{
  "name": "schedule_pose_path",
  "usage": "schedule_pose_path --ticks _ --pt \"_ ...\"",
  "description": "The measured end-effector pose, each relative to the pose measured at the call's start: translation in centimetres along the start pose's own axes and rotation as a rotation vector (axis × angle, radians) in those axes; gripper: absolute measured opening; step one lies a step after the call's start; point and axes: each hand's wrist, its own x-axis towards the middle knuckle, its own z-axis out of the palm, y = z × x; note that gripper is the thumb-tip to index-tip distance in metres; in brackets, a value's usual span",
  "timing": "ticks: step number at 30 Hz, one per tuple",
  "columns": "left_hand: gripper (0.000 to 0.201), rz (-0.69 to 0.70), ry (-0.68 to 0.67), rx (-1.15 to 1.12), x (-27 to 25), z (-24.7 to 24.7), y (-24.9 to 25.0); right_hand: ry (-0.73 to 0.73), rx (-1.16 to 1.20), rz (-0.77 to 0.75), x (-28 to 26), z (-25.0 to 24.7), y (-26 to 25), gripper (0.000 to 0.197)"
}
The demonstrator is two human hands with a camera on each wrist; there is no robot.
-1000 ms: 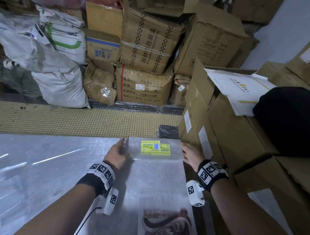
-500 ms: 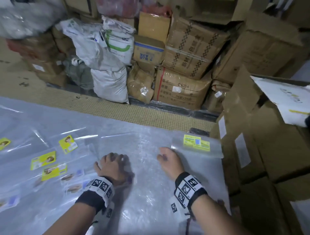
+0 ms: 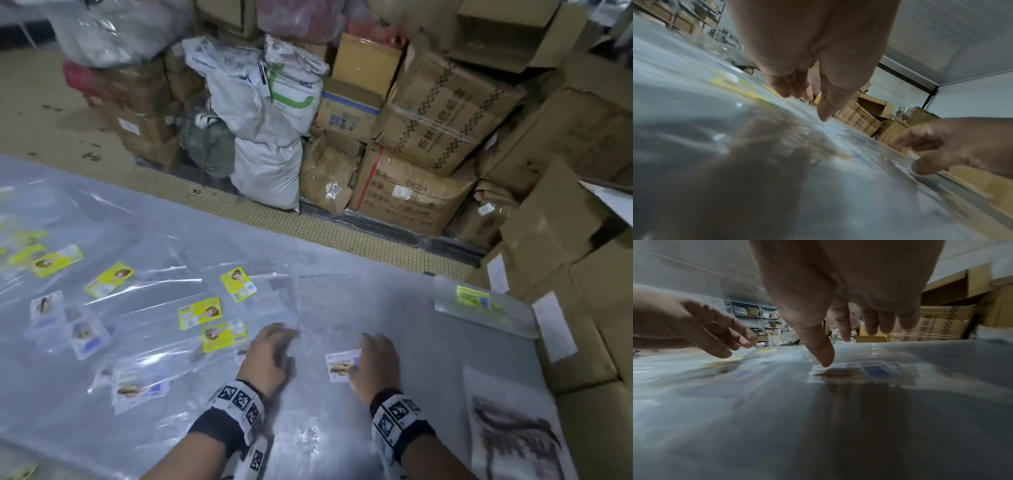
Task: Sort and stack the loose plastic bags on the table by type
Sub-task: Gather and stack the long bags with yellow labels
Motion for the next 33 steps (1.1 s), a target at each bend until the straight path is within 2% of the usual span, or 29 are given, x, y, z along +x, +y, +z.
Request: schedule_pose_path --ticks 2,3,5,7,10,13,16,18,19,21,26,30,33 --pt "0.053 0.006 0.126 0.044 0.2 -2.2 -2.2 0.045 -0.025 -0.011 -0.4 0.1 -2.5 0.067" --pt "0.055 -0.015 0.157 0.137 0.4 -3.4 -3.0 0.046 -0.03 -0.041 -0.6 0.1 -4.0 0.067" --pt "0.067 -0.15 0.07 0.431 0.3 -5.9 -3.8 0.009 0.045 -0.119 -0.6 0.2 -6.9 0.06" --pt "0.078 -0.286 -0.032 0.547 0.1 -7.6 -4.7 -0.057 0.153 -0.174 -0.6 0.3 -10.0 0.055" --pt "0.082 -0.242 -0.11 0.59 -0.1 -8.5 -5.7 -0.007 0.209 -0.203 0.9 1.0 -13.8 0.066" --pt "0.068 -0.238 -0.109 0.527 -0.9 -9.3 -5.5 -0.112 0.106 -0.136 2.2 0.9 -16.0 0.064" --pt "0.061 -0.251 -0.004 0.354 -0.7 -10.8 -5.4 -0.144 -0.021 -0.094 3.1 1.3 -16.6 0.068" --pt "0.055 -0.266 0.05 0.433 0.2 -12.2 -5.9 -0.129 -0.05 -0.092 3.1 1.7 -16.6 0.066" --pt "0.06 -0.292 0.063 0.497 0.8 -12.7 -6.4 -0.122 -0.062 -0.092 3.1 1.8 -16.6 0.064" --pt "0.069 -0.349 0.056 0.563 1.5 -13.3 -6.9 -0.113 -0.074 -0.088 3.3 1.9 -16.5 0.063" --pt "0.062 -0.339 0.03 0.636 2.2 -13.4 -7.0 -0.153 0.005 -0.05 3.5 1.6 -16.3 0.064" --pt "0.069 -0.364 0.018 0.678 2.4 -13.5 -7.1 -0.174 0.087 -0.049 3.8 1.3 -15.6 0.049" --pt "0.066 -0.37 0.064 0.693 2.2 -13.6 -6.8 -0.195 0.249 -0.06 3.9 1.5 -15.2 0.029"
